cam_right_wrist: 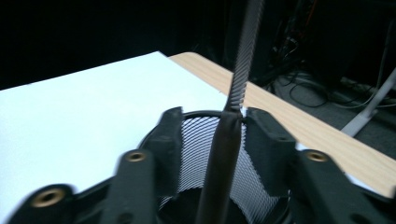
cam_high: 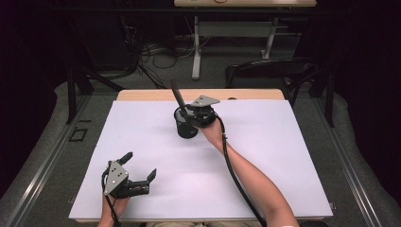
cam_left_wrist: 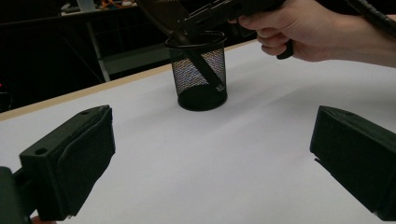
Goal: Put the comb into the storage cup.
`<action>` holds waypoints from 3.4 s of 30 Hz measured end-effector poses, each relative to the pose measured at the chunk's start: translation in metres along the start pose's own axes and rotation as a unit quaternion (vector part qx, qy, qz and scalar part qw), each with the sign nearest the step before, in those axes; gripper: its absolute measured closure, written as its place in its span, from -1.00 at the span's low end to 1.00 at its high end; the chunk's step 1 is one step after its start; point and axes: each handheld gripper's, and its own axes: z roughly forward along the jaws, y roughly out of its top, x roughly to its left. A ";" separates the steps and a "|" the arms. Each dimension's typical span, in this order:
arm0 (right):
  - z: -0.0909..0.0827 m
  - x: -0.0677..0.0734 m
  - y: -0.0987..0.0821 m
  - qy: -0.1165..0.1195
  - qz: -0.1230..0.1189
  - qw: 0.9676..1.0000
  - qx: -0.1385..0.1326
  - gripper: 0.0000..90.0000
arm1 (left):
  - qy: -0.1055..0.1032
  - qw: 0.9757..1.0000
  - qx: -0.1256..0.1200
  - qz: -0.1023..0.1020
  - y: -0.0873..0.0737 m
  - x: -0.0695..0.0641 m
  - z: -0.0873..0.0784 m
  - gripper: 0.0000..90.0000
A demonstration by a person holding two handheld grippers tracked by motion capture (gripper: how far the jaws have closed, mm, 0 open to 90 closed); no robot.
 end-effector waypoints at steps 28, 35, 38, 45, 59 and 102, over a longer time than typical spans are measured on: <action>-0.060 0.003 0.012 0.080 -0.003 0.991 0.111 -0.97 | 0.001 1.000 0.002 0.001 0.000 -0.001 0.000 -1.00; -0.073 0.003 0.010 0.092 -0.003 0.989 0.118 -0.99 | 0.000 1.000 0.002 0.000 0.000 -0.002 0.000 -1.00; -0.079 0.003 0.008 0.097 -0.003 0.988 0.123 -0.99 | 0.000 1.000 0.002 0.000 0.000 -0.001 0.000 -1.00; -0.093 0.003 0.003 0.104 -0.004 0.986 0.132 -0.99 | 0.000 1.000 0.003 0.001 0.000 -0.001 0.000 -1.00; -0.124 0.003 -0.017 0.110 -0.008 0.982 0.153 -1.00 | -0.001 1.000 0.007 0.000 -0.001 -0.002 0.001 -1.00; -0.193 -0.005 -0.064 0.077 0.015 0.983 0.166 -1.00 | -0.002 1.000 0.009 -0.002 -0.001 -0.002 0.001 -1.00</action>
